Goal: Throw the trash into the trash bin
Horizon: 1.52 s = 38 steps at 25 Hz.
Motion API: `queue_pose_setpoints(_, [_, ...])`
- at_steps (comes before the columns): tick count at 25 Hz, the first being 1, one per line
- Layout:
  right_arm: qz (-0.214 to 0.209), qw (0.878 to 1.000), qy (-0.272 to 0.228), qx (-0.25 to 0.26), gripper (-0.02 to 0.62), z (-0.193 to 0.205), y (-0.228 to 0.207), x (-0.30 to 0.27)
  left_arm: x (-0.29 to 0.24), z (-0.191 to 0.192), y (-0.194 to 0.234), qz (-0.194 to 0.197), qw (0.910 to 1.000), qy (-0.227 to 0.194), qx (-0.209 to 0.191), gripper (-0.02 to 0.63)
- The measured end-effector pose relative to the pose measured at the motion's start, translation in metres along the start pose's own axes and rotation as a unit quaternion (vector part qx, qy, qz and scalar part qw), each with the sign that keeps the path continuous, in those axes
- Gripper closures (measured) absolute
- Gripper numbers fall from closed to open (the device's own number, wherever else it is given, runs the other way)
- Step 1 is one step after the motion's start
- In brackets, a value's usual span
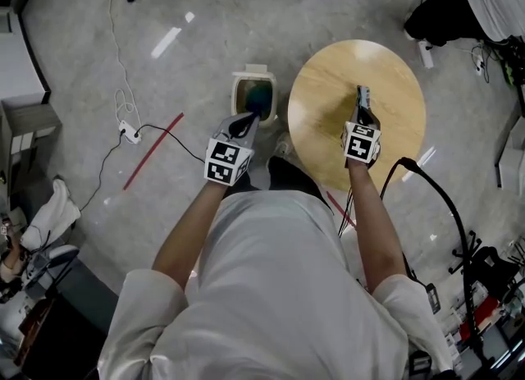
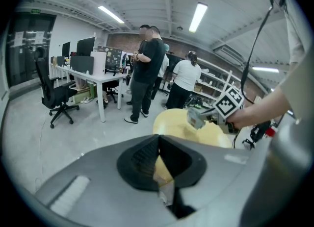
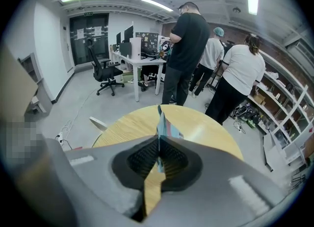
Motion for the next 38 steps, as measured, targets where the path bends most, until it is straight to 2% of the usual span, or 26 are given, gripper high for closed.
queue_pose_setpoints(18, [-0.076,0.995,-0.018,0.058,0.594,-0.021,0.114,0.023,0.060,0.018,0.045,-0.025,0.9994,-0.014,0.018,0.601])
queue_pose_setpoints(38, [-0.162,0.979,-0.020,0.121,0.594,-0.035,0.230,0.019,0.109,0.041,0.099,-0.068,0.9962,-0.019,0.052,0.601])
Point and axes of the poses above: the fingertips, and each gripper's own axes: x backward along the fingers, y to its left, z out of its underside, the point moved 4 cm from there along x, backward along the fingers, and after that the axes turned 5 degrees about -y, right-handed, at the moved point
